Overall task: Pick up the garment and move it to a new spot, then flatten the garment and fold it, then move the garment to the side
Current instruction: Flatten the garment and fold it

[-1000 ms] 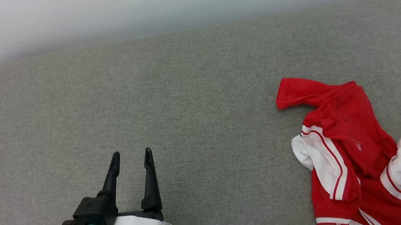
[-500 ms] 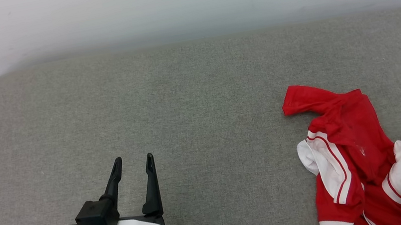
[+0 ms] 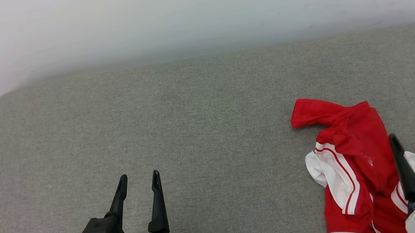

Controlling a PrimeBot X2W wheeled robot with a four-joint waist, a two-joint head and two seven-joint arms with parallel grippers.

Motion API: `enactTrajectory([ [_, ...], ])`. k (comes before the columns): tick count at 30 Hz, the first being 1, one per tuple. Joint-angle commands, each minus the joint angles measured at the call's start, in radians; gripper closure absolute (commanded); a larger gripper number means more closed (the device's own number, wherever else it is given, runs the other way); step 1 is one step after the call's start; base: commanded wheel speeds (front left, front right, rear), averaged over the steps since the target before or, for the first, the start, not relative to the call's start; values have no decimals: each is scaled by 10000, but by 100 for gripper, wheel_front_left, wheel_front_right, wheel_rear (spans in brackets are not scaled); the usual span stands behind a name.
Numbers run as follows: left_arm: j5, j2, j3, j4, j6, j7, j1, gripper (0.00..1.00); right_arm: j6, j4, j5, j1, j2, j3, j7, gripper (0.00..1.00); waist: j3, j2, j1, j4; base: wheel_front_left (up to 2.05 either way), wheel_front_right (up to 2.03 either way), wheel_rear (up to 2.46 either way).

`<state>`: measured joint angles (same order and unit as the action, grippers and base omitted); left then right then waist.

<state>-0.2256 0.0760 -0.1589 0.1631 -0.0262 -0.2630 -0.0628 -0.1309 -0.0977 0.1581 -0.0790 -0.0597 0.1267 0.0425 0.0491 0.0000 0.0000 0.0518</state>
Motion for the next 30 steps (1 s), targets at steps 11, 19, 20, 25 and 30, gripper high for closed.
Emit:
enactTrajectory([
  [11,-86,88,-76,-128,89,13,-22,0,3,-912,848,-446,-642,-1224,-4836,0,116,0,0,-150,0,0,0],
  [19,-121,25,-235,-162,77,-7,-359,0,3,-161,1336,638,-1510,-2311,-6941,0,639,0,0,203,0,0,0],
  [20,-131,18,-252,-167,72,-10,-397,0,3,-7,1363,802,-1606,-2422,-7001,0,719,0,0,274,0,0,0],
  [25,-188,-32,-280,-149,113,-25,-560,0,3,1018,1509,1627,-1871,-2987,-6873,0,1095,0,0,523,0,0,0],
  [30,-237,-75,-365,-61,105,-36,-748,0,3,2433,1721,2215,-1829,-3349,-6866,0,1338,0,0,729,0,0,0],
])
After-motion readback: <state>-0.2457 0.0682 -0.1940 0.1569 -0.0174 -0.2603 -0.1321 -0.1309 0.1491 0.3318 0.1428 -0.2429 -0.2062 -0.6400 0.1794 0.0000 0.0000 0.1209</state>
